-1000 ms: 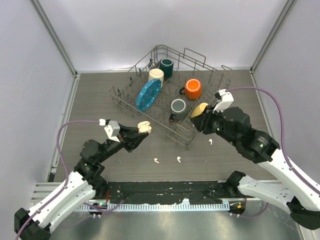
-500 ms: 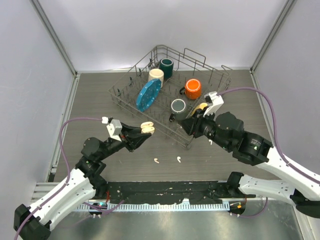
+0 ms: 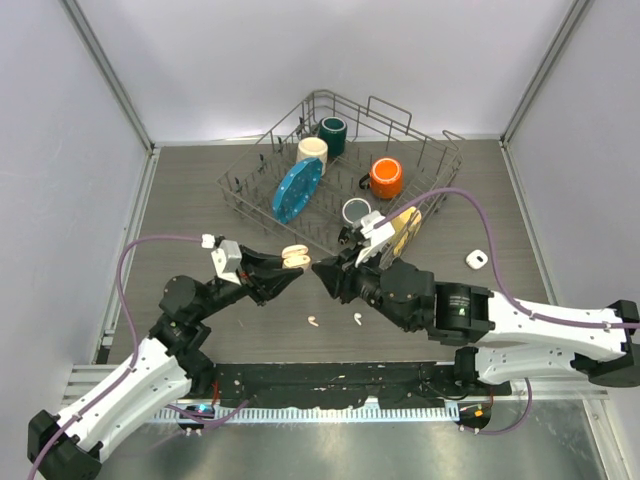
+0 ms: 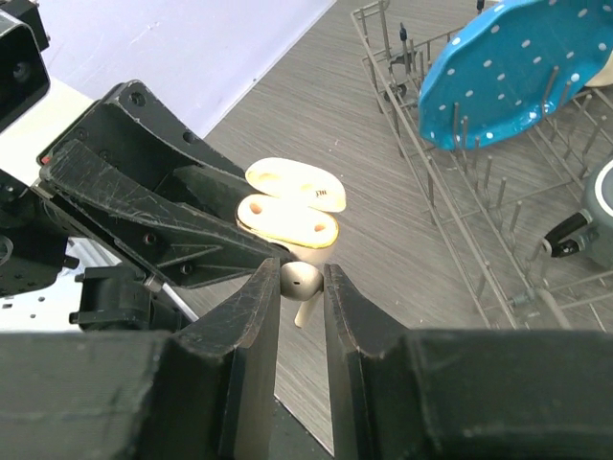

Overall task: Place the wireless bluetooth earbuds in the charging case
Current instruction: Place the earbud in the charging case.

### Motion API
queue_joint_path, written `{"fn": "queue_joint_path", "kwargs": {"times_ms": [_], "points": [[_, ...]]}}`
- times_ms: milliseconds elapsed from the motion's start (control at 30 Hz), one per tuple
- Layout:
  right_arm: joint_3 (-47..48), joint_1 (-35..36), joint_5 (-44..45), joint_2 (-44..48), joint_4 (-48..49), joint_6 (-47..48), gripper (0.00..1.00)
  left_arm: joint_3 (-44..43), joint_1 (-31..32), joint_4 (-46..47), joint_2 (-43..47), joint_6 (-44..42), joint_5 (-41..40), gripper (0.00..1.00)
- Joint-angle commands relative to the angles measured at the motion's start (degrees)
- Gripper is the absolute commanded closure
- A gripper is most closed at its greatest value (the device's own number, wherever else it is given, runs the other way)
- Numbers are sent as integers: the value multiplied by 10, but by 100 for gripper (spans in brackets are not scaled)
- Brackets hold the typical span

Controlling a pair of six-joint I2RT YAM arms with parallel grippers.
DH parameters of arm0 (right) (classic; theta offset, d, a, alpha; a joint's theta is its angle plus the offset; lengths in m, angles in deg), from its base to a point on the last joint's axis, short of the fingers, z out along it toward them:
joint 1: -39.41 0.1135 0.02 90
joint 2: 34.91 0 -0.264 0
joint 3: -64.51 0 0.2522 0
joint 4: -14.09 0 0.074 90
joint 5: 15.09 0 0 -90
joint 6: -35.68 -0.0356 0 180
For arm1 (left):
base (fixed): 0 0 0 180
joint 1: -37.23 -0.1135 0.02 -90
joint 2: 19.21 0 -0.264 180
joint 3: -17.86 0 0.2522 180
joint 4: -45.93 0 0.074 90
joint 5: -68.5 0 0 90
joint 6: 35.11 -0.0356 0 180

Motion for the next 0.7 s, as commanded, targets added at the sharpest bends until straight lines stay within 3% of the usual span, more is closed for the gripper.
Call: {"fn": "queue_joint_path", "kwargs": {"times_ms": [0,667], "points": [[5,11,56,-18,84,30,99,-15,2,40,8,0,22,100],[-32,12,47,-19,177,33,99,-20,2,59,4,-17,56,100]]}}
